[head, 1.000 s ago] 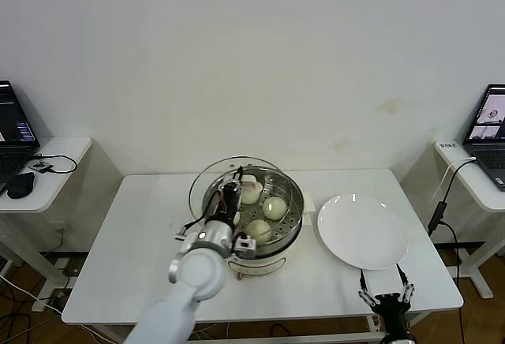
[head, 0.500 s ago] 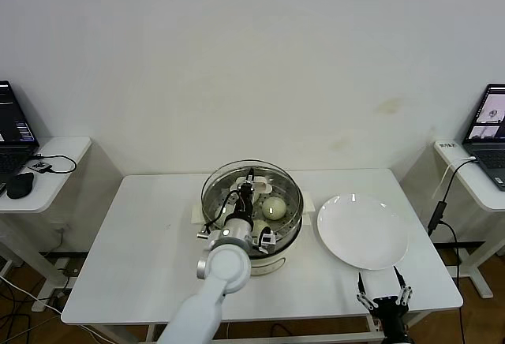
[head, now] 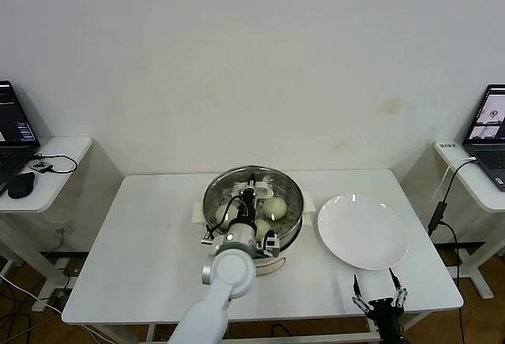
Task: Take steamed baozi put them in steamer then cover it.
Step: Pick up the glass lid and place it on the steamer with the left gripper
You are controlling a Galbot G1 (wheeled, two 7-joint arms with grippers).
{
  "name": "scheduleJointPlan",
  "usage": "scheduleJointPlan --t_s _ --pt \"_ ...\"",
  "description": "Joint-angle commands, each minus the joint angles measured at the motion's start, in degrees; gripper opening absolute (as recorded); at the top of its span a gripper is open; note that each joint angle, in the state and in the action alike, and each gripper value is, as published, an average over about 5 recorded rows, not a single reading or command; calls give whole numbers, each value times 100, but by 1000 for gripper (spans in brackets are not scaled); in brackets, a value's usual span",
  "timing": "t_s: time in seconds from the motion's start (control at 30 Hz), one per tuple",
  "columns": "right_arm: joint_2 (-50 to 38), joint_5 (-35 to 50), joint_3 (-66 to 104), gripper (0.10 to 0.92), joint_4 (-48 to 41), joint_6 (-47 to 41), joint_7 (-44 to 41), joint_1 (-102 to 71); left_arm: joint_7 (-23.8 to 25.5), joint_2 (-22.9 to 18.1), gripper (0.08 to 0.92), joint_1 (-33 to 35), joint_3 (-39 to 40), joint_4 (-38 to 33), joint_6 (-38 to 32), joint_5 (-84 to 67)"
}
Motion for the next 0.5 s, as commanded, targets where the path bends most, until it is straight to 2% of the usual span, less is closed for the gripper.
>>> scheduleJointPlan --t_s 0.03,0.33,0.5 --pt "13 -28 -32 823 13 19 4 -20 5 -127 134 56 -4 63 6 63" --pt "9 -45 -45 823 19 40 0 -49 -51 -145 137 100 4 2 -8 -105" --pt "14 -44 -70 823 20 29 0 -39 -64 -1 233 227 29 -390 10 -287"
